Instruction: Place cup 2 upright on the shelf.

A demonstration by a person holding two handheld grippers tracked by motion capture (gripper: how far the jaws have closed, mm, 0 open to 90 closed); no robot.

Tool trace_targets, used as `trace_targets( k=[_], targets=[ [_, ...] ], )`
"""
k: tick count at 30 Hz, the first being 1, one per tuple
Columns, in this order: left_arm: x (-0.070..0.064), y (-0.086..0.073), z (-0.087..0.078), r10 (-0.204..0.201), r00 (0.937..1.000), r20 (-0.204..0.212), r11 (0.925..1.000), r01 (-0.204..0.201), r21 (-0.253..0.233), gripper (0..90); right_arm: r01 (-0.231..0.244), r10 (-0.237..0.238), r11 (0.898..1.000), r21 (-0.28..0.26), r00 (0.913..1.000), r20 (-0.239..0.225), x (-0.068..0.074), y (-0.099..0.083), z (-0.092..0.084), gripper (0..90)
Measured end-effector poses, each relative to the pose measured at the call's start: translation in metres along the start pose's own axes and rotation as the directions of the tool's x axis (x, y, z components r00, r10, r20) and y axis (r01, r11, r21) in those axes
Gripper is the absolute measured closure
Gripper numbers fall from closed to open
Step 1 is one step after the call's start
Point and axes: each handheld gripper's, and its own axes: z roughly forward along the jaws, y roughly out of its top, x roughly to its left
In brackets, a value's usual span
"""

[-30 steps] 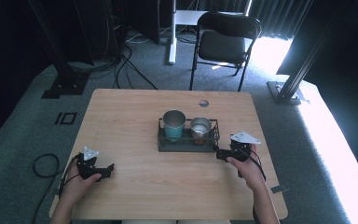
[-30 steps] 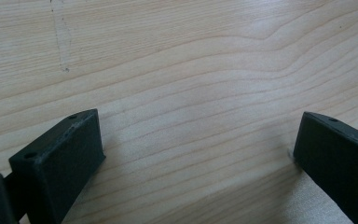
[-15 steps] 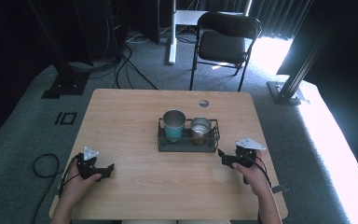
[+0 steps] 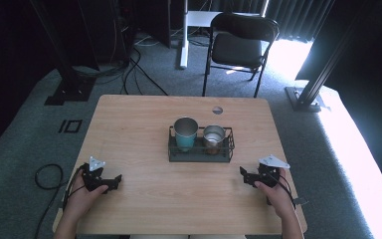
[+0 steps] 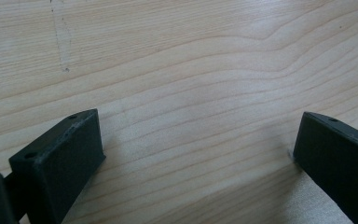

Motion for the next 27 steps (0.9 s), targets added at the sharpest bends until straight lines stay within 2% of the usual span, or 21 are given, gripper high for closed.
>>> trace_targets(
  k=[11, 27],
  targets=[
    [0.000, 0.000, 0.000, -0.001, 1.0000, 0.000, 1.0000, 0.001, 0.000, 2.0, -0.020, 0.018, 0.999, 0.031, 0.9980, 0.061, -0.009, -0.017, -0.010, 11.4],
    [0.000, 0.000, 0.000, 0.000, 1.0000, 0.000, 1.0000, 0.000, 0.000, 2.0, -0.060, 0.053, 0.996, 0.072, 0.9941, 0.094, -0.010, -0.038, -0.018, 11.4]
  ],
)
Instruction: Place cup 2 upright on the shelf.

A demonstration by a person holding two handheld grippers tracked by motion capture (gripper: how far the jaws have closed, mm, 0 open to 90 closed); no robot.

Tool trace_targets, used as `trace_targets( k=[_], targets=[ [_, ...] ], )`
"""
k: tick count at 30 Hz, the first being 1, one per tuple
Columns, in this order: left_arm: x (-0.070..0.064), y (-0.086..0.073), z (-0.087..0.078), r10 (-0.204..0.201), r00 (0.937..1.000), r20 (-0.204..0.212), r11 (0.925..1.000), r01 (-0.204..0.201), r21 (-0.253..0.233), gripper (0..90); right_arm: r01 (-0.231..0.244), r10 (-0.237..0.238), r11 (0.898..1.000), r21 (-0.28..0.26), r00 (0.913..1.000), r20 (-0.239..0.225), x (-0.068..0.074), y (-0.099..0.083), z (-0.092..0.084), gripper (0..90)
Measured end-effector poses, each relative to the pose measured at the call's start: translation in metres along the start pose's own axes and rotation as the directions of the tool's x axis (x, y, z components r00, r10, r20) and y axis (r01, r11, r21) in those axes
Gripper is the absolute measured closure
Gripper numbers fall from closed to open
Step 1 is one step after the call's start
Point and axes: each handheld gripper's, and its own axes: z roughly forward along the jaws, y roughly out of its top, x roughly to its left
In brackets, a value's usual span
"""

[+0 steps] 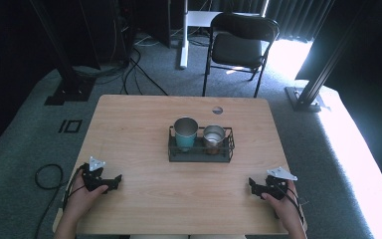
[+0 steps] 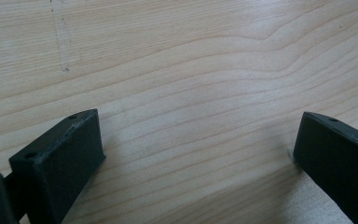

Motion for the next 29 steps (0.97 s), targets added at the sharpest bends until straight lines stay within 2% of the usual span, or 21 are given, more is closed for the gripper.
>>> trace_targets(
  k=[4, 8, 11, 29],
  targets=[
    [0.0000, 0.0000, 0.0000, 0.000, 1.0000, 0.000, 1.0000, 0.000, 0.000, 2.0, -0.007, 0.007, 1.000, 0.005, 1.0000, 0.000, 0.0004, -0.0014, -0.0012, 11.4],
    [0.0000, 0.0000, 0.0000, 0.000, 1.0000, 0.000, 1.0000, 0.000, 0.000, 2.0, -0.028, 0.028, 0.999, 0.044, 0.9996, 0.008, -0.0001, -0.0022, -0.0001, 11.4],
    [0.0000, 0.0000, 0.0000, 0.000, 1.0000, 0.000, 1.0000, 0.000, 0.000, 2.0, -0.020, 0.019, 0.998, 0.053, 0.9996, 0.020, 0.0016, -0.0024, 0.0001, 11.4],
    [0.0001, 0.0000, 0.0000, 0.000, 1.0000, 0.000, 1.0000, 0.000, 0.000, 2.0, -0.023, 0.021, 0.998, 0.057, 0.9993, 0.031, 0.0025, -0.0024, 0.0004, 11.1]
  ],
)
